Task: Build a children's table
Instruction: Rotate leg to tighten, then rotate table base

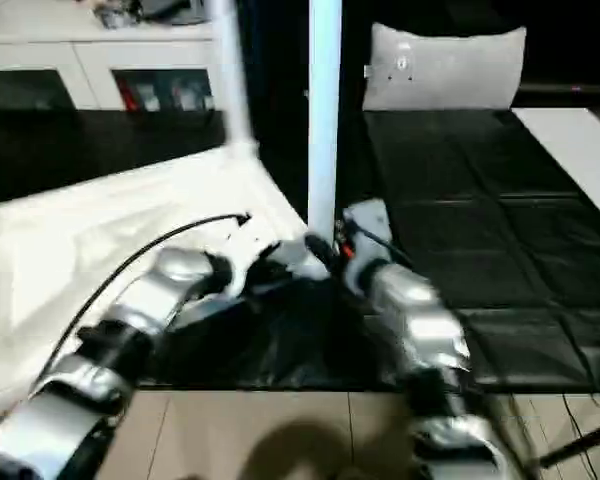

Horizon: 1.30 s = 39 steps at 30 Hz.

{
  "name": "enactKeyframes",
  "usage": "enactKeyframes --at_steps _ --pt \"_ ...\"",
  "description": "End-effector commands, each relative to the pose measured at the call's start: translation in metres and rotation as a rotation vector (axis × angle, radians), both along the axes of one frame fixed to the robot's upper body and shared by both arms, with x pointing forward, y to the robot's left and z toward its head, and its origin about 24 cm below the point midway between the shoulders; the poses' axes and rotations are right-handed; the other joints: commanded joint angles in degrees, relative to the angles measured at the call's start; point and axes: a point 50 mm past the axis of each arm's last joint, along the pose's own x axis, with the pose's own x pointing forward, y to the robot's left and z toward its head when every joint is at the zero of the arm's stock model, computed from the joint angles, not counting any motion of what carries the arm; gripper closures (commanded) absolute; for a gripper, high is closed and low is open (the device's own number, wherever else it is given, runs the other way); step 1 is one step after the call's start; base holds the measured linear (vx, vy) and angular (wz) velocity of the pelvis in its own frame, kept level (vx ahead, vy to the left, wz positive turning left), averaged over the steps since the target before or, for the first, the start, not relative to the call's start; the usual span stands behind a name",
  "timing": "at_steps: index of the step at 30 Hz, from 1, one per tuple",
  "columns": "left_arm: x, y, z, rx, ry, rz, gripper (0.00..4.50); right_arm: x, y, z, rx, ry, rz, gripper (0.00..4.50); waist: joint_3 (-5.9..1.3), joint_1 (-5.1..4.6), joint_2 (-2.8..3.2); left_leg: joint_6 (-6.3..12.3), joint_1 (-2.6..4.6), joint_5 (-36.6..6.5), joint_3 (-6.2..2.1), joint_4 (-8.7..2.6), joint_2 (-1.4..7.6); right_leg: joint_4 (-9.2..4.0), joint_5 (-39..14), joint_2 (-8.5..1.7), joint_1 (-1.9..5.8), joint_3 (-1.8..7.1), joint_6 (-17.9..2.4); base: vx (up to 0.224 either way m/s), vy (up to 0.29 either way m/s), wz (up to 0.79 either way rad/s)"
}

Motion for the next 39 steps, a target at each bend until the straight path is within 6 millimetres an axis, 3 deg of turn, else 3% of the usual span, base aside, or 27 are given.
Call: enactKeyframes --at_steps 1,5,9,12,17,18,19,21,22,23,25,27,28,30,31,32,34,35,37,39 --pt "0.004 -0.021 0.021 -0.06 -0.09 -0.035 4.5 -0.004 0.031 -0.013 0.034 0.058 0.044 2.07 -4.17 0.69 -0.27 2.3 -0.29 -10.2 -0.64 -4.0 1.03 -4.96 -15.2 -2.68 3.46 1.9 -10.2 0.0 0.0 0.0" --pt "0.004 -0.022 0.021 -0.044 -0.114 -0.062 4.5 -0.004 0.032 -0.012 0.021 0.025 0.031 1.74 -4.32 1.0 -0.02 3.95 -0.39 -7.8 -0.51 -3.79 1.06 -4.31 -8.4 -2.65 3.8 1.93 -12.5 0.0 0.0 0.0" --pt "0.003 -0.015 0.017 0.0 -0.138 -0.1 4.5 -0.007 0.014 -0.011 -0.024 -0.035 0.019 1.41 -4.22 1.3 0.05 4.0 -0.19 -8.7 -0.45 -3.87 1.24 -4.27 -7.9 -2.7 3.88 1.95 -13.1 0.0 0.0 0.0" --pt "0.005 -0.006 0.015 0.05 -0.183 -0.152 4.5 -0.015 -0.01 -0.011 -0.059 -0.064 0.012 1.06 -4.08 1.74 -0.08 4.06 -0.09 -9.8 -0.46 -4.04 1.29 -4.56 -9.3 -2.68 4.0 2.05 -12.1 0.0 0.0 0.0" --pt "0.005 0.0 0.014 0.087 -0.231 -0.236 4.5 -0.025 -0.023 -0.008 -0.044 -0.087 0.02 0.73 -4.0 2.06 -0.18 3.58 -0.11 -11.0 -0.55 -4.23 1.41 -4.68 -11.9 -2.87 3.95 2.02 -11.4 0.0 0.0 0.0" --pt "0.005 0.003 0.014 0.096 -0.234 -0.262 4.5 -0.031 -0.028 -0.006 -0.03 -0.095 0.041 0.59 -3.89 2.16 -0.22 3.66 -0.1 -11.3 -0.51 -4.27 1.35 -4.93 -12.8 -2.83 3.93 1.99 -11.0 0.0 0.0 0.0" --pt "0.006 0.006 0.015 0.098 -0.251 -0.295 4.5 -0.039 -0.033 -0.003 -0.019 -0.105 0.073 0.48 -3.85 2.56 0.14 3.85 0.12 -11.9 -0.56 -4.36 1.52 -5.09 -14.2 -2.83 3.82 2.16 -9.7 0.0 0.0 0.0" --pt "0.006 0.008 0.015 0.096 -0.268 -0.332 4.5 -0.049 -0.036 0.002 -0.005 -0.118 0.12 0.41 -3.85 3.07 0.05 4.13 0.08 -11.7 -0.56 -4.37 1.5 -5.28 -13.5 -2.66 3.8 2.18 -9.1 0.0 0.0 0.0" --pt "0.006 0.008 0.014 0.098 -0.267 -0.343 4.5 -0.052 -0.036 0.004 0.003 -0.12 0.136 0.27 -4.0 3.23 0.03 4.05 0.22 -11.4 -0.6 -4.34 1.61 -5.05 -12.6 -2.77 3.81 2.21 -9.2 0.0 0.0 0.0" --pt "0.006 0.009 0.013 0.099 -0.262 -0.335 4.5 -0.056 -0.036 0.008 0.007 -0.133 0.161 0.15 -3.97 3.11 -0.02 3.8 -0.09 -11.2 -0.73 -4.54 1.77 -4.72 -11.7 -2.86 3.92 2.12 -9.7 0.0 0.0 0.0" --pt "0.007 0.01 0.013 0.072 -0.239 -0.311 4.5 -0.06 -0.034 0.012 0.022 -0.14 0.195 0.06 -3.85 3.11 -0.16 3.54 -0.05 -12.1 -0.64 -4.53 1.71 -4.98 -13.3 -3.02 3.88 2.09 -10.1 0.0 0.0 0.0" --pt "0.006 0.011 0.014 0.021 -0.176 -0.311 4.06 -0.064 -0.032 0.017 0.033 -0.149 0.237 0.0 -3.79 3.1 -0.33 3.45 0.04 -12.2 -0.53 -4.56 1.74 -5.11 -14.2 -3.1 3.7 2.15 -10.2 0.0 0.0 0.0" --pt "0.006 0.011 0.014 0.017 -0.175 -0.311 4.06 -0.065 -0.032 0.018 0.035 -0.147 0.242 0.0 -3.87 3.3 -0.23 3.5 0.05 -11.8 -0.56 -4.47 1.72 -5.03 -14.3 -3.15 3.69 2.17 -10.5 0.0 0.0 0.0" --pt "0.006 0.013 0.016 -0.022 -0.163 -0.306 3.92 -0.07 -0.031 0.022 0.041 -0.143 0.287 0.0 -3.83 3.37 -0.98 3.83 -0.07 -11.2 -0.5 -4.47 1.71 -5.02 -14.6 -3.15 3.75 2.19 -10.3 0.0 0.0 0.0" --pt "0.006 0.015 0.017 -0.042 -0.162 -0.299 3.79 -0.073 -0.031 0.026 0.045 -0.14 0.32 0.0 -3.88 3.55 -0.67 4.01 -0.09 -10.3 -0.53 -4.38 1.75 -4.86 -13.9 -3.19 3.72 2.22 -10.3 0.0 0.0 0.0" --pt "0.005 0.017 0.017 -0.045 -0.164 -0.295 3.79 -0.074 -0.03 0.028 0.048 -0.137 0.337 0.0 -3.94 3.71 -1.19 4.32 -0.26 -9.3 -0.52 -4.26 1.72 -4.66 -13.1 -3.27 3.88 2.24 -10.3 0.0 0.0 0.0" --pt "0.003 0.023 0.017 -0.05 -0.149 -0.294 3.64 -0.075 -0.028 0.031 0.059 -0.144 0.365 0.0 -3.86 3.82 -0.86 4.52 -0.26 -9.0 -0.51 -4.32 1.93 -4.6 -13.0 -3.34 3.59 2.23 -10.7 0.0 0.0 0.0" --pt "0.001 0.03 0.016 -0.045 -0.145 -0.281 3.43 -0.075 -0.026 0.033 0.06 -0.15 0.369 0.0 -3.8 3.84 -0.23 4.1 -0.23 -9.7 -0.55 -4.35 1.89 -4.66 -14.1 -3.34 3.53 2.2 -10.5 0.0 0.0 0.0" --pt "-0.003 0.044 0.016 -0.039 -0.14 -0.267 3.36 -0.073 -0.021 0.037 0.077 -0.163 0.387 0.0 -3.65 3.49 -0.57 3.45 -0.33 -10.9 -0.65 -4.67 1.99 -4.69 -15.3 -3.31 3.59 2.18 -10.3 0.0 0.0 0.0" --pt "-0.005 0.049 0.016 -0.043 -0.13 -0.257 3.29 -0.072 -0.018 0.039 0.089 -0.168 0.387 0.0 -3.54 3.21 -0.24 2.68 0.04 -12.5 -0.49 -4.66 1.78 -5.36 -19.4 -3.16 3.19 2.18 -8.8 0.0 0.0 0.0"
